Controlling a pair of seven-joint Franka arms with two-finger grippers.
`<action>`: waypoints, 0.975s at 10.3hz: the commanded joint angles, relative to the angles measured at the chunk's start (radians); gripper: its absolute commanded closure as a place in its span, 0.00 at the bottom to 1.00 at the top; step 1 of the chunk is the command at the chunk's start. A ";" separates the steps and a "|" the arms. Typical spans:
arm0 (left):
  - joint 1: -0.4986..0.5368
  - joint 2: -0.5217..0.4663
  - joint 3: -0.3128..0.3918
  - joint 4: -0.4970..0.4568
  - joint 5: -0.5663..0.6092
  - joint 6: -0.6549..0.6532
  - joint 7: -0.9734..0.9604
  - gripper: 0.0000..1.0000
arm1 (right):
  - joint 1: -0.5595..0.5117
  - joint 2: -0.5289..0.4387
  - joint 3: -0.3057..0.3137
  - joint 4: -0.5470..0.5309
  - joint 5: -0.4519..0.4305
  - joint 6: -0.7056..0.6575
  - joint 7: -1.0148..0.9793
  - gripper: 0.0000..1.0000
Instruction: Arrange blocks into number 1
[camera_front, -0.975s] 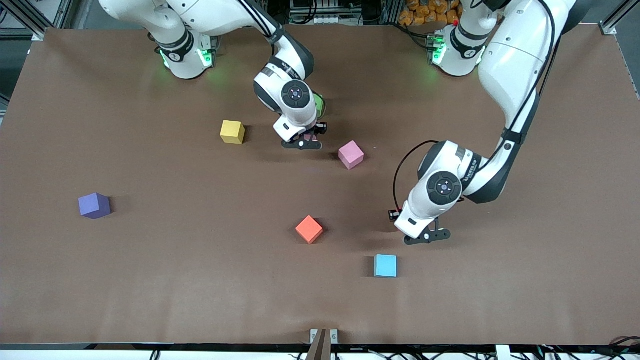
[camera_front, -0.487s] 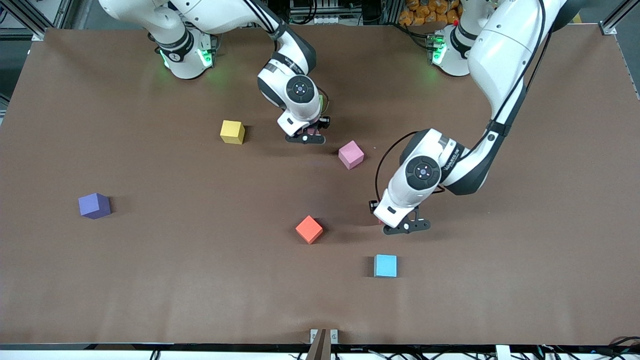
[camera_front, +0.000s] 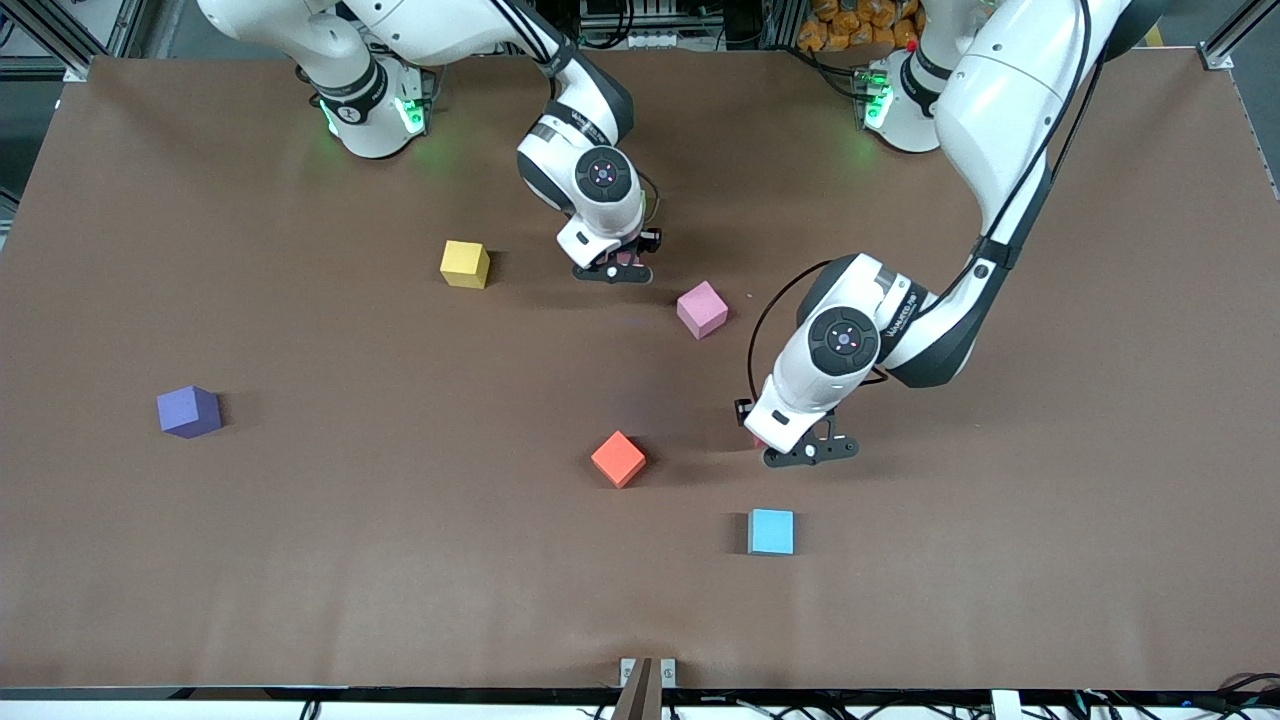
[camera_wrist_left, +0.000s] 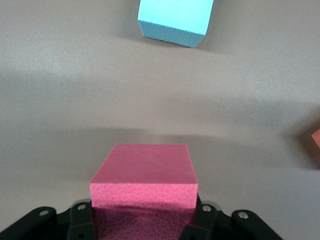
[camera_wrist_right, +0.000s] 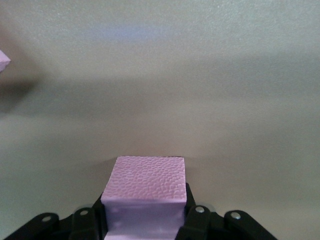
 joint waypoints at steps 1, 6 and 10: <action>0.002 -0.019 -0.018 -0.011 0.024 -0.003 -0.050 1.00 | -0.006 -0.006 0.006 -0.034 -0.008 0.008 0.021 0.01; -0.019 -0.019 -0.058 -0.015 0.023 -0.003 -0.129 1.00 | -0.114 -0.127 -0.002 0.039 -0.008 -0.177 -0.098 0.00; -0.117 -0.029 -0.099 -0.020 0.026 -0.022 -0.311 1.00 | -0.282 -0.222 -0.080 0.088 -0.017 -0.392 -0.342 0.00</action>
